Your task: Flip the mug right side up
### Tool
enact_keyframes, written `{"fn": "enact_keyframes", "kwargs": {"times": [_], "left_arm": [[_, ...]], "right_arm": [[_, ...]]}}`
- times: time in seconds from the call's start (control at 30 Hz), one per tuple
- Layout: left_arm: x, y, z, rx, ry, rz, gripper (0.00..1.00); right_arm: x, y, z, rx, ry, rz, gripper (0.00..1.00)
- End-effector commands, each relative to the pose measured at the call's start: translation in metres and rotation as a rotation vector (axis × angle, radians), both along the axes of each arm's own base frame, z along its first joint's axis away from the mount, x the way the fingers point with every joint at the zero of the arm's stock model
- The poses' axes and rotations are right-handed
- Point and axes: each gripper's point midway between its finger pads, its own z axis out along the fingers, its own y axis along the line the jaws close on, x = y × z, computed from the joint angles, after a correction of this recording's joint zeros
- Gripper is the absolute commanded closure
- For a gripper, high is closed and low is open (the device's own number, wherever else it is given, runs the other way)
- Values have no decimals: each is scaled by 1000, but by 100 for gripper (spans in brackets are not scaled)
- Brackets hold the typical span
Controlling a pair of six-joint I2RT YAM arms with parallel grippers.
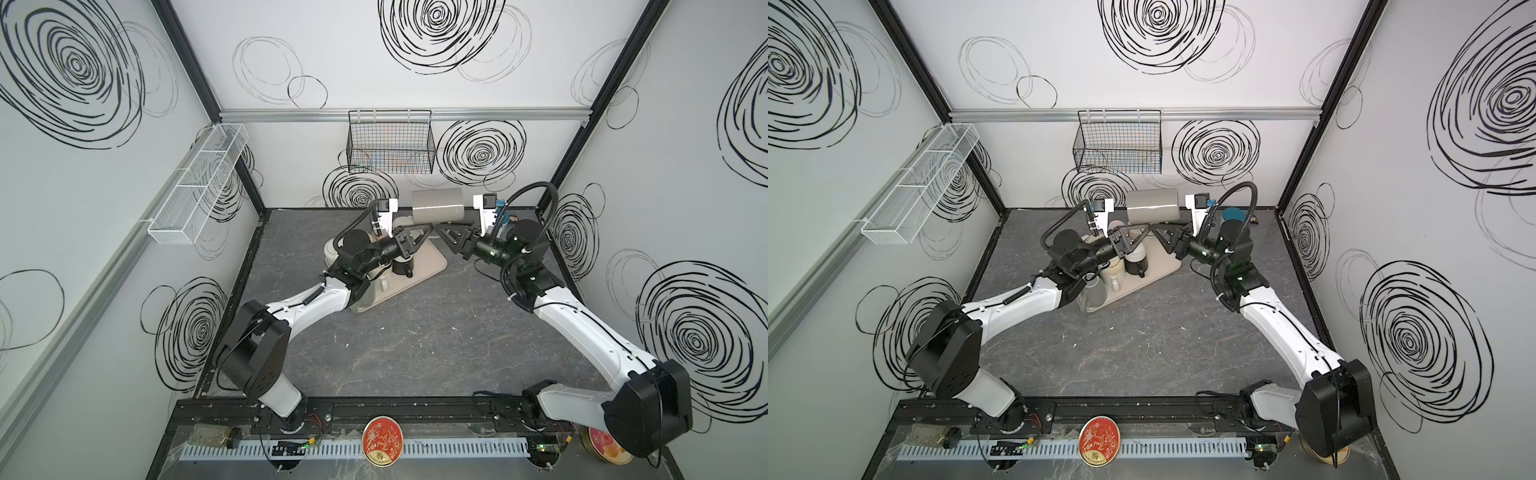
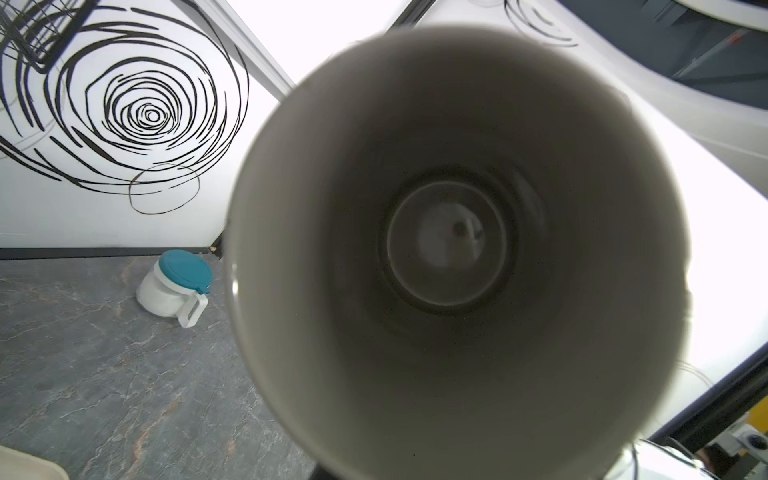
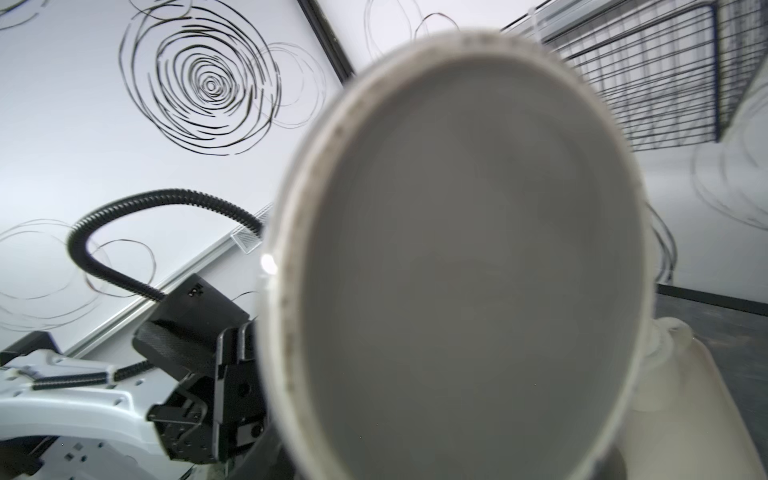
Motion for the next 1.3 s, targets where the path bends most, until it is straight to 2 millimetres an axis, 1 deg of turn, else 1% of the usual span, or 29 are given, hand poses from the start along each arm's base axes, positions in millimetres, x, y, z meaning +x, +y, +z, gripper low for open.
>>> {"fn": "enact_keyframes", "kwargs": {"times": [0.0, 0.03, 0.13, 0.23, 0.33, 0.43, 0.57, 0.63, 0.73, 0.83, 0.93, 1.03, 1.23, 1.27], "left_arm": [[20, -13, -13, 223, -94, 72, 100], [28, -18, -27, 306, -90, 86, 100], [50, -33, -57, 494, -97, 72, 100], [68, -48, -85, 675, -116, 70, 100], [80, -66, -110, 876, -175, 61, 100], [93, -81, -133, 1030, -224, 33, 100], [114, -89, -156, 1177, -295, 27, 100], [119, -95, -166, 1224, -348, 22, 100], [116, -108, -179, 1259, -419, -4, 100], [114, -116, -190, 1290, -471, -23, 100], [117, -117, -201, 1344, -498, -14, 100], [123, -112, -211, 1389, -504, 7, 100], [131, -110, -222, 1440, -537, 26, 100], [133, -110, -223, 1446, -541, 31, 97]], "right_arm": [[12, -48, -12, -116, 0, -259, 51], [15, -63, -18, -122, 24, -327, 52], [21, -114, -34, -125, 107, -513, 52], [23, -152, -49, -140, 181, -618, 52], [23, -178, -62, -151, 235, -686, 51], [23, -193, -78, -149, 277, -725, 50], [27, -196, -103, -148, 332, -707, 50], [29, -197, -118, -158, 374, -700, 50], [31, -196, -133, -165, 416, -686, 50], [35, -194, -145, -176, 445, -674, 50], [38, -193, -158, -192, 480, -661, 50], [41, -190, -172, -204, 517, -636, 50], [47, -180, -198, -215, 584, -568, 49], [48, -179, -202, -216, 597, -563, 49]]}}
